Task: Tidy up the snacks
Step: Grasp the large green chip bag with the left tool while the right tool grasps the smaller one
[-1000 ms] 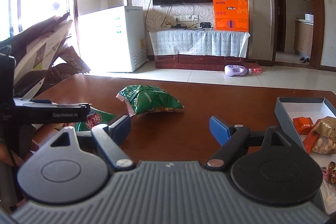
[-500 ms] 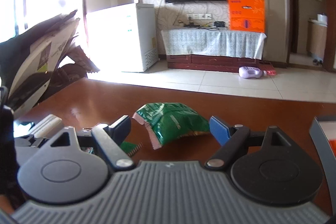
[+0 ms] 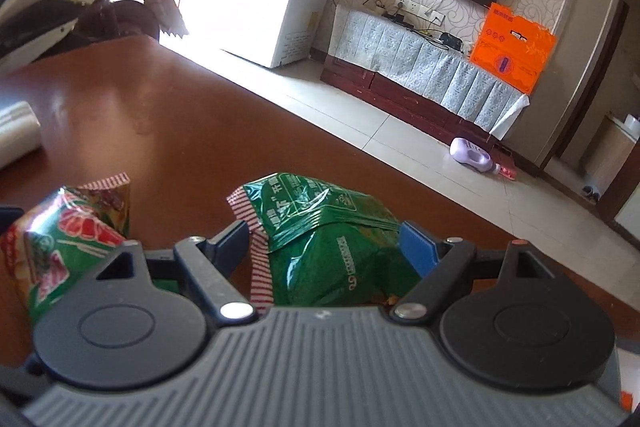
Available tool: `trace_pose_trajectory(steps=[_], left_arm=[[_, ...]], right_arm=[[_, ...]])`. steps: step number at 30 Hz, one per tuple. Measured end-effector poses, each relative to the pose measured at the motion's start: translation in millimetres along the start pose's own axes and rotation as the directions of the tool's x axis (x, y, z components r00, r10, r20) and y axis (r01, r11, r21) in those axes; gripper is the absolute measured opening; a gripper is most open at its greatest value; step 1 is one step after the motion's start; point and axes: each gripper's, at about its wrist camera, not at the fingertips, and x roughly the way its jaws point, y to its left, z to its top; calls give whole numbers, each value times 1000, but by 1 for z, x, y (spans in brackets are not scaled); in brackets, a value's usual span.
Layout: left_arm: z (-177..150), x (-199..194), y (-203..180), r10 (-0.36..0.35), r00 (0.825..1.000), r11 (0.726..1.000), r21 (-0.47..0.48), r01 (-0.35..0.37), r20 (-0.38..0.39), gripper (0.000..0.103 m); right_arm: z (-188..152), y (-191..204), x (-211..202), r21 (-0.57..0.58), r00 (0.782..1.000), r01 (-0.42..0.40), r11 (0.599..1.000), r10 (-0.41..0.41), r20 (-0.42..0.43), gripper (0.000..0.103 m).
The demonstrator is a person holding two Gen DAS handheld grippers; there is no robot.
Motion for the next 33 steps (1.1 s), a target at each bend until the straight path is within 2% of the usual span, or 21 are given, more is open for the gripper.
trace_pose_trajectory(steps=[7,9,11,14,20,28,33], left_arm=[[0,1,-2,-4,1000,1000,10,4,-1,91],[1,3,-1,-6,1000,1000,6,6,0,91],[1,4,0,-11,1000,1000,7,11,3,91],[-2,6,3,-19,1000,1000,3,19,8,91],[-7,4,-2,-53,998,999,16,52,31,85],[-12,-4,-33,-128,991,991,52,126,41,78],[-13,-8,-61,-130,991,988,85,126,43,75]], right_arm=[[0,8,30,-62,996,63,996,-67,-60,86],[1,8,32,-68,996,57,996,-61,-58,86],[1,5,31,-59,997,52,997,-55,-55,76],[-2,-4,23,-30,997,51,998,-52,-53,69],[-21,-23,-16,49,998,56,997,-54,-42,60],[-64,-47,-85,114,998,49,992,-45,-38,57],[-80,-72,-127,157,997,71,985,-71,-9,56]])
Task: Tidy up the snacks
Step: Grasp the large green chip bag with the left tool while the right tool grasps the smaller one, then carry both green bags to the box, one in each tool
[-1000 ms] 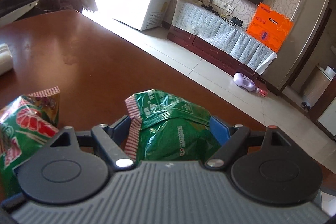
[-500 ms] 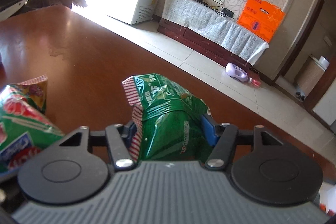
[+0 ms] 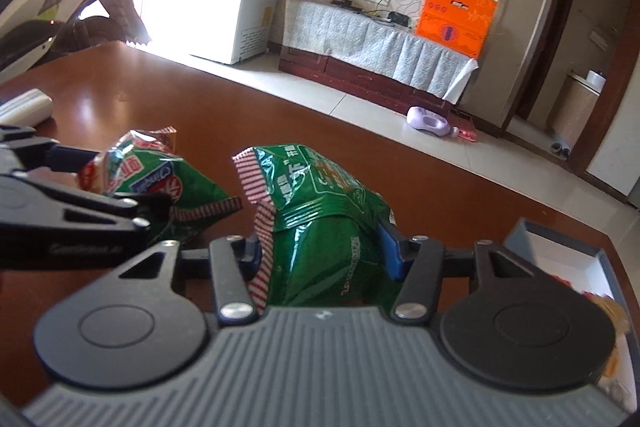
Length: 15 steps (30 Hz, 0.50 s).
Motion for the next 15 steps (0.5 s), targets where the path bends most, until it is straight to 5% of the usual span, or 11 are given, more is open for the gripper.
trace_pose_trajectory(steps=[15], left_arm=[[10,-18,-89,-15,999,998,69,12,37,74]], right_arm=[[-25,-47,-69,68,994,40,997,-46,103,55]])
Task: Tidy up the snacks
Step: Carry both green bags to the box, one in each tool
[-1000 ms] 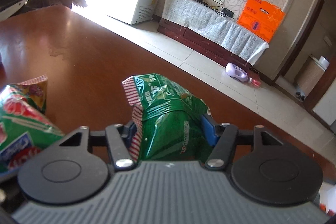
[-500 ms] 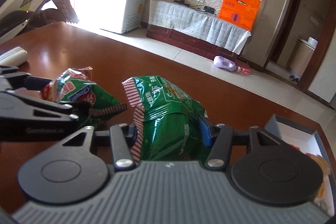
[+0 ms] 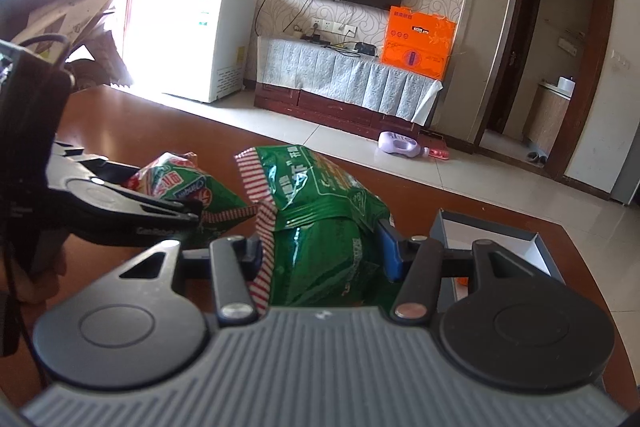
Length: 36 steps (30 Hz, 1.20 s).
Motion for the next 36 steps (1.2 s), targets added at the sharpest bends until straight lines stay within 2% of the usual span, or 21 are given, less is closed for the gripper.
trace_pose_trajectory(steps=[14,20,29,36], left_arm=[[13,-8,-84,-57,998,997,42,57,17,74],[15,-9,-106,-76,997,996,53,75,19,74],[21,-2,-118,-96,995,993,64,94,26,74],[30,2,-141,-129,991,989,74,126,36,74]], right_arm=[[-10,-29,-24,24,998,42,999,-43,43,54],[-12,-38,-28,41,997,54,998,-56,55,54],[-18,-47,-38,68,995,71,995,-75,66,54],[-25,-64,-40,101,992,109,989,-114,50,54]])
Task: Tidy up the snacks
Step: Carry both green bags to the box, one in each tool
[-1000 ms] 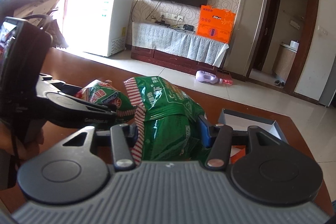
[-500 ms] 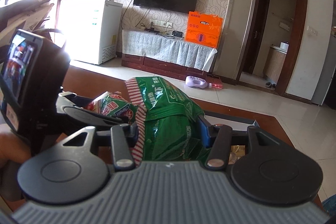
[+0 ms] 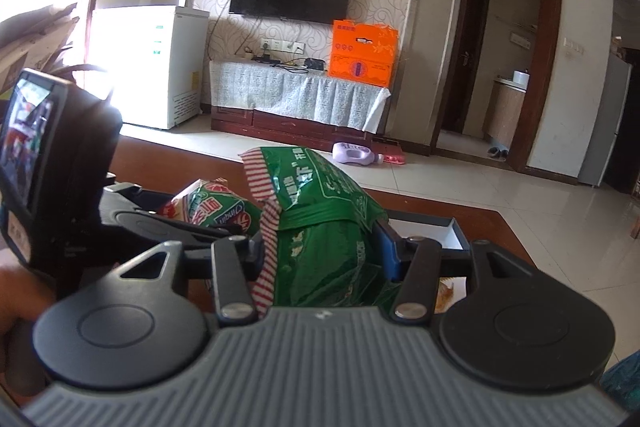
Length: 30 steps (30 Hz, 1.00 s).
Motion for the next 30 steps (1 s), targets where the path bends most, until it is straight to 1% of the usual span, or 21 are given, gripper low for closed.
trace_pose_trajectory(steps=[4,8,13,19,22,30], left_arm=[[5,3,-21,-21,1000,999,26,21,14,74],[10,7,-42,-54,998,998,24,54,24,74],[20,13,-69,-88,995,995,54,86,50,74],[27,23,-98,-118,991,991,72,114,55,74],[32,33,-110,-127,990,989,87,122,58,75],[40,51,-132,-153,987,985,90,147,58,75]], right_arm=[[-4,-14,-2,37,1000,21,999,-20,-6,54],[-8,-27,-4,68,999,42,997,-41,-15,54],[-13,-44,-11,105,997,70,992,-69,-13,54],[-21,-63,-15,141,994,110,984,-108,-24,53],[-25,-68,-15,155,993,117,981,-113,-33,53],[-28,-78,-13,171,991,135,976,-131,-37,53]])
